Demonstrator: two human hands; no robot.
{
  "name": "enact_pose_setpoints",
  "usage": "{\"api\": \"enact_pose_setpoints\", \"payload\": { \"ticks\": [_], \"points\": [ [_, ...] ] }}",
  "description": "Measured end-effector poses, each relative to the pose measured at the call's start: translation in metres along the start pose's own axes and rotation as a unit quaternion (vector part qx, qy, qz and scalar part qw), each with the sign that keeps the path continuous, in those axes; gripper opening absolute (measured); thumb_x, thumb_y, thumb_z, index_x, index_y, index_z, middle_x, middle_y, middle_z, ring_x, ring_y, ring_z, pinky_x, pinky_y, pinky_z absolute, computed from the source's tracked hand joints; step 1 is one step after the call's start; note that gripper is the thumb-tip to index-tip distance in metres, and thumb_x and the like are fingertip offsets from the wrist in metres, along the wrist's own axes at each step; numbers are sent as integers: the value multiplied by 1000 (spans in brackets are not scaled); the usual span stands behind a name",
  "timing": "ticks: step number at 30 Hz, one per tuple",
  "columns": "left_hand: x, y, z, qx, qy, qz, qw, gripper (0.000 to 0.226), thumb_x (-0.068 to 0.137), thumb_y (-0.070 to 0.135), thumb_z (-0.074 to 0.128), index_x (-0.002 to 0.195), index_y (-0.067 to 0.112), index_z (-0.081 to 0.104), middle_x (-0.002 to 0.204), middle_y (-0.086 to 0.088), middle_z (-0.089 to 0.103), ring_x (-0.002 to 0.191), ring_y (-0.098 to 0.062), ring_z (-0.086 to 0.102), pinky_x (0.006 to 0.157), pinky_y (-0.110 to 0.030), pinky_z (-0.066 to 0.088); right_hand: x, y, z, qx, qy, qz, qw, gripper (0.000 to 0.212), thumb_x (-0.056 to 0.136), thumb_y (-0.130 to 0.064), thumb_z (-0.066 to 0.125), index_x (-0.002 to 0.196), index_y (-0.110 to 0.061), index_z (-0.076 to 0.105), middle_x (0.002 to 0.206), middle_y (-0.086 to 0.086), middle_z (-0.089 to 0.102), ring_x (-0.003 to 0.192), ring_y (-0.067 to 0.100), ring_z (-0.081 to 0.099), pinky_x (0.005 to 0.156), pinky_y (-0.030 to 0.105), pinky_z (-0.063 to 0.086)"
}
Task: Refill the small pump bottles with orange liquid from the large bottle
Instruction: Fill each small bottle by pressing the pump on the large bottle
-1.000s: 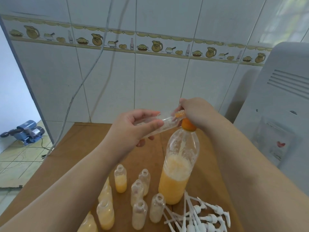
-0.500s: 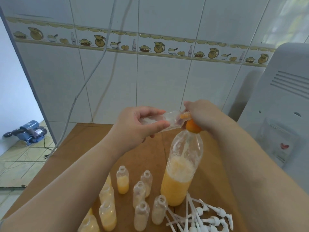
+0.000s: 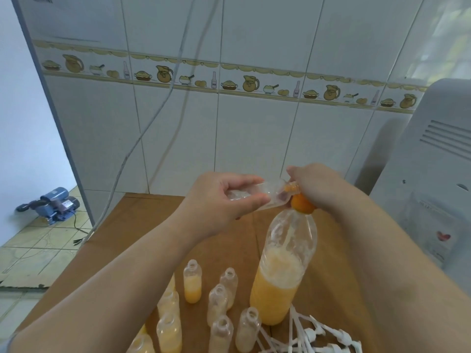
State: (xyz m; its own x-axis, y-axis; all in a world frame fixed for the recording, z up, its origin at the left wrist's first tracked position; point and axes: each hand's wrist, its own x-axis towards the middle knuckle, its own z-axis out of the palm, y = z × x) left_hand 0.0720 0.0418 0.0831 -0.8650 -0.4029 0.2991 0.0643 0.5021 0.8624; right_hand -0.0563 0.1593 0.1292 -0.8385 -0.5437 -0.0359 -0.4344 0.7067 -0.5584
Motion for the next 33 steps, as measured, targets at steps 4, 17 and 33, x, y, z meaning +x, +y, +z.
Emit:
{"api": "enact_pose_setpoints", "payload": {
  "ticks": [4, 17, 33],
  "points": [
    [-3, 6, -3, 12, 12, 28, 999, 38, 75, 40, 70, 111, 31, 66, 80, 22, 63, 64, 12, 57, 54, -4, 40, -8, -5, -8, 57, 29, -1, 998, 33, 103, -20, 28, 122, -6, 51, 127, 15, 52, 108, 28, 51, 88, 32, 40],
    [-7, 6, 0, 10, 6, 40, 999, 44, 72, 46, 69, 113, 30, 66, 85, 22, 65, 70, 13, 58, 62, -5, 43, -12, 2, -2, 86, 33, -44, 995, 37, 103, -29, 27, 91, -16, 59, 84, -2, 63, 64, 10, 51, 59, 20, 39],
    [-10, 9, -2, 21, 24, 76, 997, 44, 69, 49, 67, 109, 32, 67, 88, 27, 65, 86, 14, 60, 77, -6, 47, -15, -3, -2, 164, 10, -33, 986, 41, 103, -27, 32, 81, -18, 66, 59, -10, 56, 37, -9, 52, 36, 5, 35]
  ]
}}
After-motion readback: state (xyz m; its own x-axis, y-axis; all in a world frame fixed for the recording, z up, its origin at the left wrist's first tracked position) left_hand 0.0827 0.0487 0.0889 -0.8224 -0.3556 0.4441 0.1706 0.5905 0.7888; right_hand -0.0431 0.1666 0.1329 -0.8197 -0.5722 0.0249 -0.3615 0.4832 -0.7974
